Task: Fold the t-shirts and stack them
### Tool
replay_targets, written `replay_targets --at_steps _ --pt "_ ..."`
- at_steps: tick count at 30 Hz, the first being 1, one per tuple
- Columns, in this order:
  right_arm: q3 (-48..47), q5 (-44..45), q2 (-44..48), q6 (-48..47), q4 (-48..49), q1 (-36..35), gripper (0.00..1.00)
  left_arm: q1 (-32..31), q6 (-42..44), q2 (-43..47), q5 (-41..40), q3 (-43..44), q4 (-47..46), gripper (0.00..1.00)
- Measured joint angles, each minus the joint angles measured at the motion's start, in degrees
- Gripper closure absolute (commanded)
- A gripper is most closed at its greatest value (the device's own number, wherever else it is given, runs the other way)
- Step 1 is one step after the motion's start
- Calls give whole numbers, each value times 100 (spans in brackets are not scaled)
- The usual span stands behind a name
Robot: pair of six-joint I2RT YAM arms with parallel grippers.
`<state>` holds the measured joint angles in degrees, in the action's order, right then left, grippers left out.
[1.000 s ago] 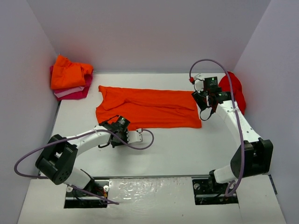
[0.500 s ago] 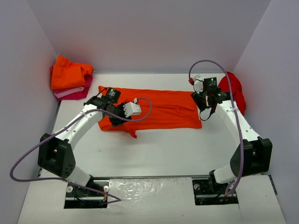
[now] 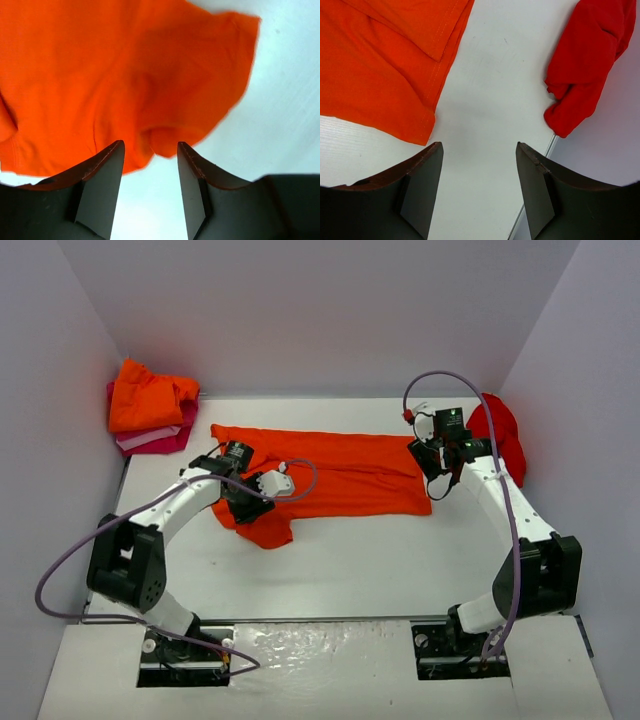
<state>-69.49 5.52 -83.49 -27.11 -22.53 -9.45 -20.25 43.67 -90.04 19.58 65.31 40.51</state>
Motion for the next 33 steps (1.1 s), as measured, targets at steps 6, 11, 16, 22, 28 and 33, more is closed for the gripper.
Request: replay_targets --at_steps 6,11,16,22,28,33 --pt "2 -57 -136 10 29 0 43 0 224 1121 -140 -782 92 66" --pt "2 -115 -170 11 33 -11 43 -4 416 1180 -375 -1236 46 66" --pt "6 -145 -195 11 40 -53 42 -28 527 1055 -524 -1566 -19 71" --pt "20 -149 -304 11 42 -81 42 -94 554 830 -549 -1573 -307 71" --pt "26 -149 -331 15 42 -83 42 -196 552 744 -569 -1586 -573 71" --pt "26 -149 -362 18 42 -83 42 -296 552 646 -594 -1656 -744 71"
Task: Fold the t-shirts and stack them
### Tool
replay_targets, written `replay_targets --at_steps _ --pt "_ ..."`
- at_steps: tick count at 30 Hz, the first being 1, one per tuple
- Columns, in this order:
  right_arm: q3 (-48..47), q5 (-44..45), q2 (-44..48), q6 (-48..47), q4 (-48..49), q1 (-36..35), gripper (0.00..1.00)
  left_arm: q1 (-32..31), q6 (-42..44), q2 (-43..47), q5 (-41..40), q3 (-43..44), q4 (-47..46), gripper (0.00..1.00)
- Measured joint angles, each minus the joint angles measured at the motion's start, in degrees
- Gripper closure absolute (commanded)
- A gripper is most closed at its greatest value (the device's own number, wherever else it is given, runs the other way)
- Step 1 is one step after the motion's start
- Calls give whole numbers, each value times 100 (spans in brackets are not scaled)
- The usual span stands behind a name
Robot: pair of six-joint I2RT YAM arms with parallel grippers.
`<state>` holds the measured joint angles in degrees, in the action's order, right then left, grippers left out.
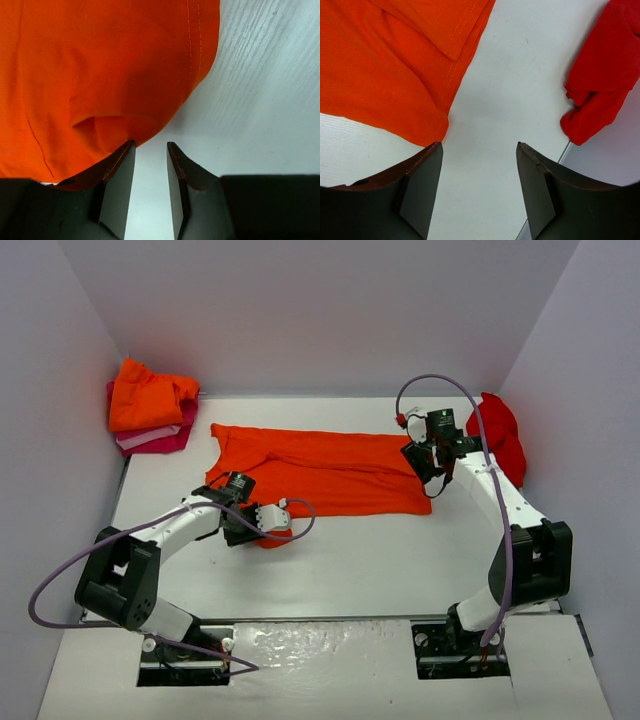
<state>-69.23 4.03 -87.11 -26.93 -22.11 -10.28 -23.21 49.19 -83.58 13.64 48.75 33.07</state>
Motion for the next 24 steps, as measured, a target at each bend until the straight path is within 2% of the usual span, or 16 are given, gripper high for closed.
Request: replay_targets --at_steps 6,7,10,24 --pt "0 0 -37 12 0 0 41 -109 -3 -253 -1 0 -135 74" --pt "0 0 -55 12 0 0 41 -127 -9 -284 -1 0 -157 78" --pt "5 -30 -122 3 -24 -22 41 -222 -31 -354 -1 0 -209 99" --pt "455 -268 -567 -1053 -1484 -594 43 -321 -62 -356 -126 -68 -343 100"
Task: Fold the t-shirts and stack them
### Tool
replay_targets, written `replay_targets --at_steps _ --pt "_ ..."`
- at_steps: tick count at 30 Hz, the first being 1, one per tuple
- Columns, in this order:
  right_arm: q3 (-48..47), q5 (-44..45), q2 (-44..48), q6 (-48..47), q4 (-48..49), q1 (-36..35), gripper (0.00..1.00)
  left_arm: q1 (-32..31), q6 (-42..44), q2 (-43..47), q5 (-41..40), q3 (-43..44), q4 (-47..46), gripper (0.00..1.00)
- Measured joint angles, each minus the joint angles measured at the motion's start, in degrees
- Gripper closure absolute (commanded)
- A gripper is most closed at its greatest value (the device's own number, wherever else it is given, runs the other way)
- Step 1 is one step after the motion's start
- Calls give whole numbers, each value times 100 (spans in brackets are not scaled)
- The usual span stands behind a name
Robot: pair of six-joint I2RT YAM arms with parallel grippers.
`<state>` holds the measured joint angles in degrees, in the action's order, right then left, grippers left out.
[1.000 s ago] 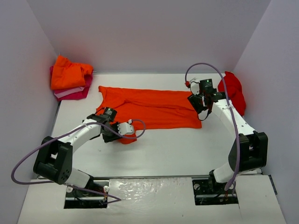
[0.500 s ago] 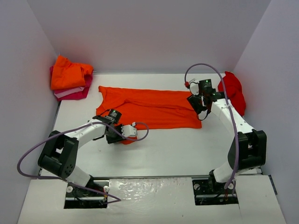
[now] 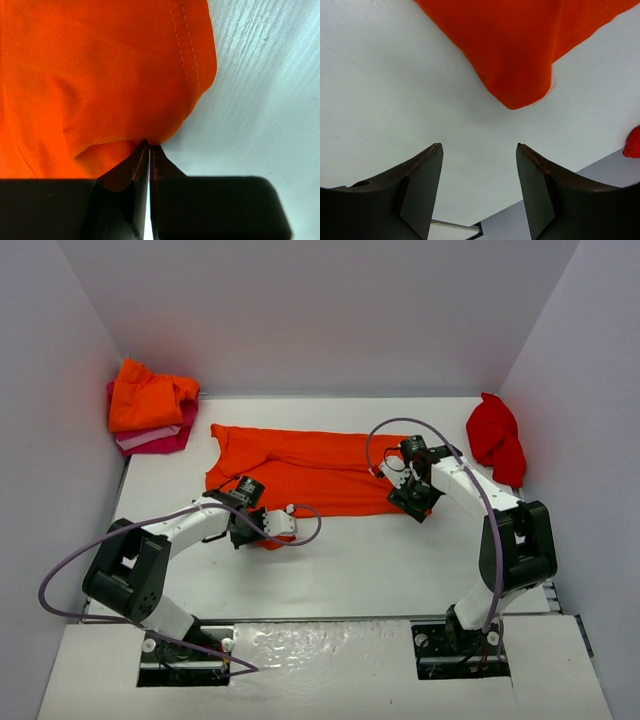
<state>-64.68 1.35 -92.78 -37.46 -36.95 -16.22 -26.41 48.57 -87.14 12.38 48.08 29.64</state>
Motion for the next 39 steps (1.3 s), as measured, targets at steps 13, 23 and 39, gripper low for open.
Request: replay_targets --at_steps 13,23,39 --pt "25 -37 -920 -322 -140 -148 46 0 -62 219 -240 -192 29 100" --pt "-533 95 -1688 -362 -121 -317 46 0 -116 341 -369 -308 71 100" --pt "-588 369 -1723 -507 24 -412 44 0 -136 358 -457 -363 99 100"
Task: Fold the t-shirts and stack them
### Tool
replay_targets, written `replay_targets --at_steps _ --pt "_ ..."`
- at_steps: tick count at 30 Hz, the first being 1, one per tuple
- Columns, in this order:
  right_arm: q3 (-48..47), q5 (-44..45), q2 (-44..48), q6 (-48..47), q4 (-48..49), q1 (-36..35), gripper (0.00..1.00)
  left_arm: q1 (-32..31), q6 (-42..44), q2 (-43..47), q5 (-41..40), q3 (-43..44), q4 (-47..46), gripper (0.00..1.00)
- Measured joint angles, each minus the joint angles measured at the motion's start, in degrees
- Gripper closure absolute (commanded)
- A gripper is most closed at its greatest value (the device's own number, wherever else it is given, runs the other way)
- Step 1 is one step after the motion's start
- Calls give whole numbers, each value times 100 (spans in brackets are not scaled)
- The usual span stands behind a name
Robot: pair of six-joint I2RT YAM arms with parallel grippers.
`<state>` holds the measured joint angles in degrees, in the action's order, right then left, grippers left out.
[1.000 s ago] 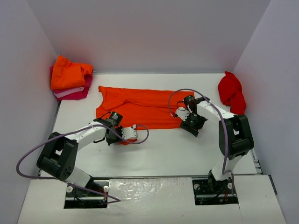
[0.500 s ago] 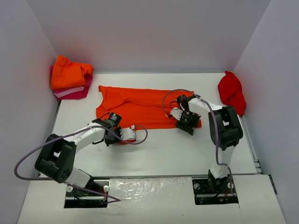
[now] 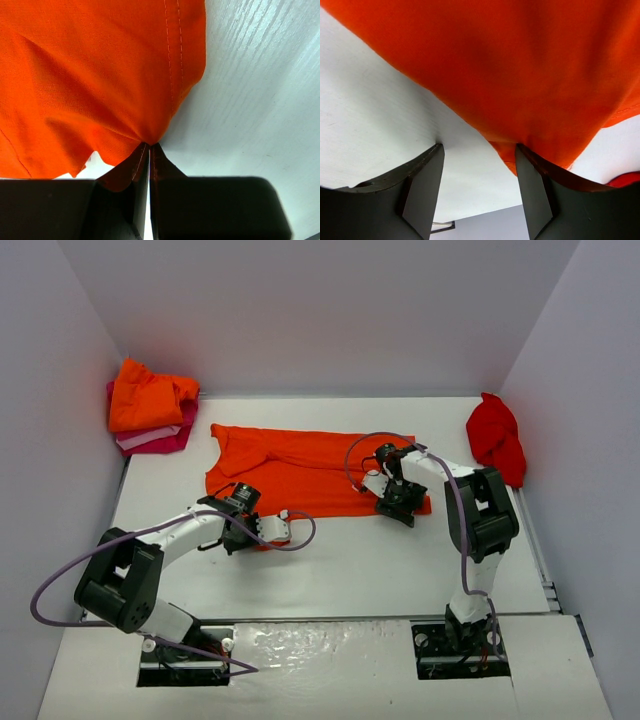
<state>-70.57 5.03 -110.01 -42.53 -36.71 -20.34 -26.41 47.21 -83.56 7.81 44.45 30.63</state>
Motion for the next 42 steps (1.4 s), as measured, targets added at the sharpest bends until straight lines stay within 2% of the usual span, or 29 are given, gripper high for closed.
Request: replay_targets --at_steps 6,7,9,11,13,20,26,34,42 --pt "-87 142 -96 -84 3 15 45 0 -10 -9 -26 0 -4 100" --pt "-135 177 -144 -100 -14 23 49 0 -14 -12 -28 0 -6 100" --pt "-234 228 -239 -115 -79 45 58 0 -20 -22 -39 2 -11 100" --pt "-314 298 -353 -146 -146 70 81 0 -48 -44 -45 17 -9 100" --pt "-362 416 -453 -162 -215 81 98 0 -82 -72 -57 42 -15 100" --pt "-120 955 -449 -198 -91 79 100 0 -172 38 -110 -40 -122 100" --pt "614 841 174 -218 313 81 100 0 -293 973 -122 -210 241 100" --pt "1113 437 1345 -258 201 79 100 -26 -502 1979 17 223 1617 100" --pt "1103 352 1826 -270 -39 79 100 -26 -588 2159 151 900 2581 100"
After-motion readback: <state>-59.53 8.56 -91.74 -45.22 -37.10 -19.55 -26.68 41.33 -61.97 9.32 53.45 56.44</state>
